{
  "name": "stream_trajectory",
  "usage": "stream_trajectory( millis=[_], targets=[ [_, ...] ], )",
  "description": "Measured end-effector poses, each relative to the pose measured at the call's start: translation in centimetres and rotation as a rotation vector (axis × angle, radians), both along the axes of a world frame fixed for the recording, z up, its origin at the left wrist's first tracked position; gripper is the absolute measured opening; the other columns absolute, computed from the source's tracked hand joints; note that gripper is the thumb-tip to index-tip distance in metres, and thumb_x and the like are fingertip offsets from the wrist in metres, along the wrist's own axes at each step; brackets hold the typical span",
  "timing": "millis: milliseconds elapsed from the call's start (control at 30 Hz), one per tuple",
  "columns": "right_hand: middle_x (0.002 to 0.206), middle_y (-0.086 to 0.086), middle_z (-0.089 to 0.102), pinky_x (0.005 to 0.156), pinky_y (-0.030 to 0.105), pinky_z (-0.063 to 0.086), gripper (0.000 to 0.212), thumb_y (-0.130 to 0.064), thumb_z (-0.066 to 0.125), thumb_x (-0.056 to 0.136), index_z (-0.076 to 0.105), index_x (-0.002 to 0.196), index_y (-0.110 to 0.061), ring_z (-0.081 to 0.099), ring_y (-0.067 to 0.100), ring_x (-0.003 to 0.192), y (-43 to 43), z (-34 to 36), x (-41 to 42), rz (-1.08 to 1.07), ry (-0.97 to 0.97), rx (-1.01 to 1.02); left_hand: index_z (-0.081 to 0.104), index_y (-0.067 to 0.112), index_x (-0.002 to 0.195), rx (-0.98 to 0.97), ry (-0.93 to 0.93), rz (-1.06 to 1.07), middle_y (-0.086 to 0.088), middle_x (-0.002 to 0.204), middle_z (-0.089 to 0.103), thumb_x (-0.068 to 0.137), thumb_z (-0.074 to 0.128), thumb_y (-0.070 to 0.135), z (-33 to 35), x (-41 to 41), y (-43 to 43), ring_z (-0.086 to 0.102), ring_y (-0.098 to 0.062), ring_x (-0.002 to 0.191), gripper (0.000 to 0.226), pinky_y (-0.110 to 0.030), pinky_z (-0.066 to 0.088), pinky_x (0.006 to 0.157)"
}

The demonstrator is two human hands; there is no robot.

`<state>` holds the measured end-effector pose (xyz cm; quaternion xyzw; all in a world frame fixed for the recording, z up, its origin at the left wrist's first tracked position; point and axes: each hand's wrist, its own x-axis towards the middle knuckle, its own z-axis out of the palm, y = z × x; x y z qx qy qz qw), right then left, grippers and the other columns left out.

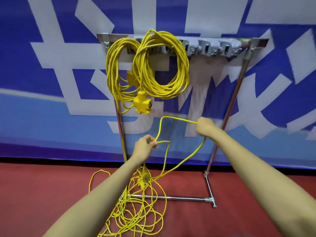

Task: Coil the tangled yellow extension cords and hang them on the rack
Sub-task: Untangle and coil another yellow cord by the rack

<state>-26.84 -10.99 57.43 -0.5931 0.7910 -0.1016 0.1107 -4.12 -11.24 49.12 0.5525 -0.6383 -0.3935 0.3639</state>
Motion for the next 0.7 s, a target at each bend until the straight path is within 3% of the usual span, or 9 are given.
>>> stream_trajectory(
  millis=[133,200,267,367,433,500,567,633,700],
  targets=[
    [0.122,0.029,0.055,0.081,0.040,0.045,0.017,0.004,0.041,0.092,0.046,0.107,0.007,0.057,0.040,0.109,2.4,-2.4,-0.9,-0.020,-0.034,0.048,0.054,0.018,0.098,-0.203,0.029,0.117,-0.001,0.075,0.069,0.095,0.058,0.011,3.2,-0.5,1.4,0.050,0.002,0.054,0.009,-0.019,0.033,0.054],
    [0.105,0.029,0.065,0.065,0.037,0.049,0.011,0.003,0.042,0.088,0.051,0.092,-0.003,0.064,0.037,0.083,3.0,-2.5,-0.2,0.043,-0.110,-0.028,0.054,0.018,0.108,-0.364,0.025,0.188,-0.002,0.075,0.067,0.096,0.053,0.009,5.1,-0.6,1.7,0.054,-0.010,0.061,0.015,-0.026,0.031,0.058],
    [0.088,0.019,0.070,0.047,0.026,0.047,0.016,-0.001,0.041,0.085,0.056,0.083,-0.008,0.059,0.026,0.052,3.5,-2.0,0.9,0.141,-0.185,-0.089,0.064,0.010,0.105,-0.485,-0.047,0.174,-0.010,0.082,0.069,0.095,0.050,0.001,6.3,-1.1,1.9,0.061,-0.022,0.075,0.019,-0.025,0.035,0.064],
    [0.082,0.007,0.071,0.050,0.019,0.040,0.016,-0.006,0.050,0.085,0.063,0.083,-0.015,0.055,0.015,0.057,4.4,-0.3,2.8,0.373,-0.169,-0.110,0.069,0.003,0.110,-0.539,-0.286,-0.028,-0.019,0.097,0.067,0.090,0.050,-0.008,5.8,-1.9,2.3,0.062,-0.032,0.095,0.030,-0.021,0.037,0.079],
    [0.078,0.001,0.070,0.055,0.013,0.038,0.013,-0.011,0.056,0.086,0.066,0.082,-0.017,0.054,0.005,0.060,4.7,0.9,3.9,0.514,-0.180,-0.109,0.066,0.005,0.117,-0.539,-0.442,-0.169,-0.020,0.099,0.064,0.092,0.051,-0.002,4.9,-2.2,2.5,0.058,-0.037,0.099,0.030,-0.030,0.037,0.084],
    [0.076,-0.001,0.068,0.059,0.009,0.038,0.010,-0.012,0.059,0.086,0.065,0.081,-0.019,0.055,0.000,0.063,4.9,1.6,4.7,0.596,-0.231,-0.134,0.068,0.006,0.111,-0.536,-0.486,-0.239,-0.020,0.095,0.064,0.093,0.051,0.005,4.8,-2.1,3.2,0.056,-0.038,0.095,0.025,-0.037,0.038,0.081],
    [0.075,-0.001,0.069,0.061,0.011,0.042,0.008,-0.011,0.062,0.086,0.056,0.087,-0.017,0.059,0.000,0.064,5.2,2.0,5.4,0.625,-0.353,-0.166,0.070,0.008,0.106,-0.477,-0.374,-0.238,-0.012,0.091,0.069,0.093,0.048,0.004,5.7,-1.8,4.0,0.062,-0.023,0.089,0.026,-0.026,0.041,0.072],
    [0.072,0.000,0.068,0.061,0.017,0.046,0.019,-0.013,0.064,0.088,0.045,0.091,-0.013,0.062,-0.001,0.063,5.1,2.0,5.4,0.583,-0.508,-0.223,0.070,0.011,0.109,-0.337,-0.224,-0.219,0.006,0.076,0.067,0.092,0.047,-0.001,6.6,-1.2,4.3,0.054,0.000,0.058,0.031,-0.015,0.036,0.054],
    [0.072,0.005,0.063,0.057,0.022,0.043,0.025,-0.019,0.065,0.088,0.041,0.091,-0.013,0.057,0.002,0.058,4.9,2.2,5.2,0.524,-0.560,-0.291,0.071,0.013,0.105,-0.252,-0.143,-0.222,0.012,0.062,0.057,0.091,0.054,0.005,7.3,-0.7,4.4,0.042,0.001,0.045,0.024,-0.015,0.031,0.048]
  ],
)
